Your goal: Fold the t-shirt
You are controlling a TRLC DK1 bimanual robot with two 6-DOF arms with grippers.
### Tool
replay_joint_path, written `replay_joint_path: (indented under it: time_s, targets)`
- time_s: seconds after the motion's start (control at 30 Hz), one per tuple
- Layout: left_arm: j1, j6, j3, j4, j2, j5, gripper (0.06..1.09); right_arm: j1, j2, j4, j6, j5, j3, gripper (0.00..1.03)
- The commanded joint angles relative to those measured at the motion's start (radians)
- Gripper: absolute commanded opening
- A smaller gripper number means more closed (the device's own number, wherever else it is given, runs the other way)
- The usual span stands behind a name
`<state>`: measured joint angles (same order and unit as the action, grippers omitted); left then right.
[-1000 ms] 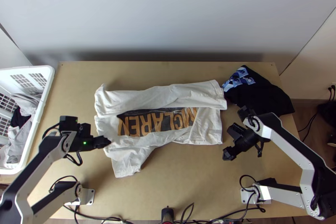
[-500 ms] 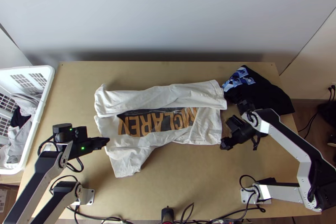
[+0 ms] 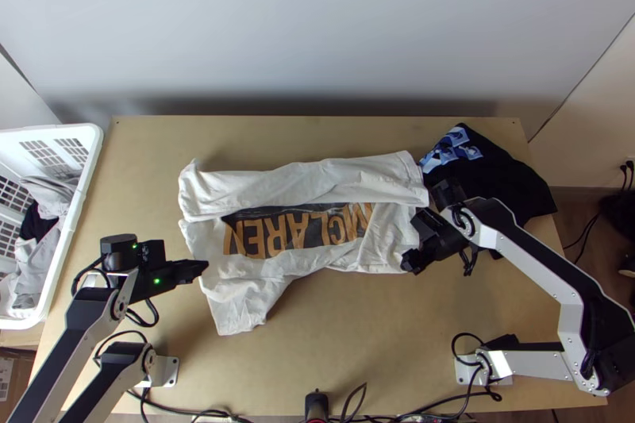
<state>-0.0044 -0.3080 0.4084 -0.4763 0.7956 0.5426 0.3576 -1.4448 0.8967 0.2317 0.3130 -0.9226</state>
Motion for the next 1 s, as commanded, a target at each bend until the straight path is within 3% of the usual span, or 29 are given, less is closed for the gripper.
replay_joint_path:
  time_s: [0.0, 0.07, 0.17, 0.2, 0.27, 0.4, 0.67, 0.97]
  targets:
    - [0.000, -0.005, 0.007, -0.002, 0.001, 0.000, 0.09, 0.011, -0.019, -0.038, -0.005, -0.005, 0.004, 0.63]
    - [0.000, -0.006, 0.009, -0.002, 0.001, 0.000, 0.09, 0.012, -0.022, -0.056, -0.011, -0.005, 0.011, 0.52]
    - [0.001, -0.006, 0.007, -0.007, 0.001, 0.000, 0.09, 0.012, -0.035, -0.067, -0.011, -0.011, 0.019, 0.52]
    - [0.001, -0.006, 0.007, -0.010, -0.001, 0.000, 0.09, 0.012, -0.035, -0.078, -0.012, -0.026, 0.024, 0.45]
    - [0.004, -0.006, 0.009, -0.016, -0.002, 0.000, 0.09, 0.011, -0.025, -0.114, -0.011, -0.041, 0.041, 0.01]
    - [0.015, -0.006, 0.023, -0.045, -0.004, 0.000, 0.09, 0.011, 0.000, -0.125, 0.001, -0.091, 0.044, 0.03]
    - [0.070, -0.006, 0.136, -0.094, 0.017, 0.011, 0.09, -0.057, 0.070, -0.125, 0.020, -0.098, -0.002, 0.03]
    - [0.288, 0.037, 0.236, -0.113, 0.137, 0.109, 0.09, -0.143, 0.136, -0.111, 0.057, -0.104, 0.014, 0.03]
